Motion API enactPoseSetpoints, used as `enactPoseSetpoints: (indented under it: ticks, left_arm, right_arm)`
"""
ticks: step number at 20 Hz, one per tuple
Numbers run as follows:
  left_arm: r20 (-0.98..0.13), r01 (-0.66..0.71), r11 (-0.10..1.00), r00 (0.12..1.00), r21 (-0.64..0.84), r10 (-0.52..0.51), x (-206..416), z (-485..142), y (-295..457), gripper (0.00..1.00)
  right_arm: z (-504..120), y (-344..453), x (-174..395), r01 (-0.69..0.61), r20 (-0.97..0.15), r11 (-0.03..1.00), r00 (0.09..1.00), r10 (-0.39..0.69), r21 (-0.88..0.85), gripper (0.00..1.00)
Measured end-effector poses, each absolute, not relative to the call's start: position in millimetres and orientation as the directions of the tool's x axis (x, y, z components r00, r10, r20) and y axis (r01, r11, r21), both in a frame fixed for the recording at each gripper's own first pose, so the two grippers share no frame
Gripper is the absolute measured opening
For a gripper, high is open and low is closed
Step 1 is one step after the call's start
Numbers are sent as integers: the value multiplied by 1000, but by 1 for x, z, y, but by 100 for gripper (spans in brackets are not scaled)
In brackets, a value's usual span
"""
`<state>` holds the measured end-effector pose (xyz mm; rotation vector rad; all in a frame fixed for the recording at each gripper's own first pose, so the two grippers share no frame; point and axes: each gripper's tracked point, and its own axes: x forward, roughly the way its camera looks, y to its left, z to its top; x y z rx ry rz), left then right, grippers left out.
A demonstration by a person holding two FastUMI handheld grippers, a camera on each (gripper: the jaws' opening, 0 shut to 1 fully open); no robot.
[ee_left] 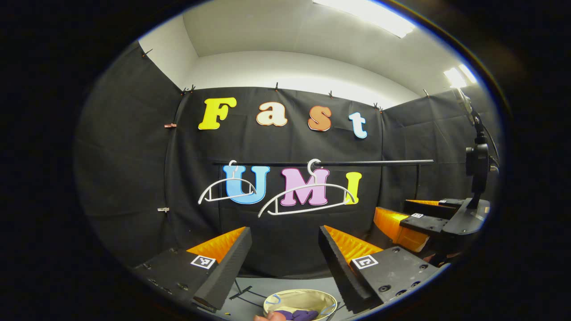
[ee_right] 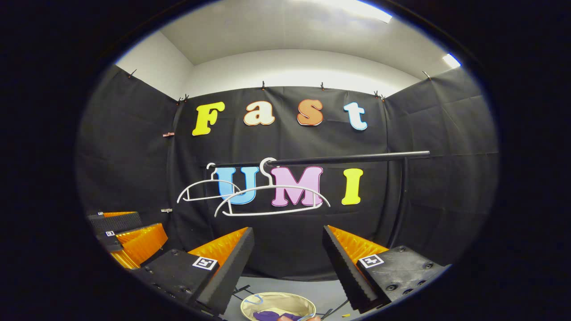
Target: Grasp the clothes on the hanger with both hands and then place them into the laundry hamper below.
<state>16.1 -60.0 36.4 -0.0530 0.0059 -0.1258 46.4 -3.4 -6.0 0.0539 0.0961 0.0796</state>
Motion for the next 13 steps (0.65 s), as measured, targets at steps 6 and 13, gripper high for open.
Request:
enactPoseSetpoints:
  ticks: [6, 13]
  left_arm:
    - [-10, 136, 990, 991, -32, -137, 18, 31, -58, 95]
    - [15, 140, 990, 990, -31, -139, 20, 40, -55, 92]
  right_arm:
    - [0, -3, 49, -72, -82, 996, 994, 76, 49, 99]
    - [-3, -6, 49, -55, -85, 997, 995, 59, 57, 99]
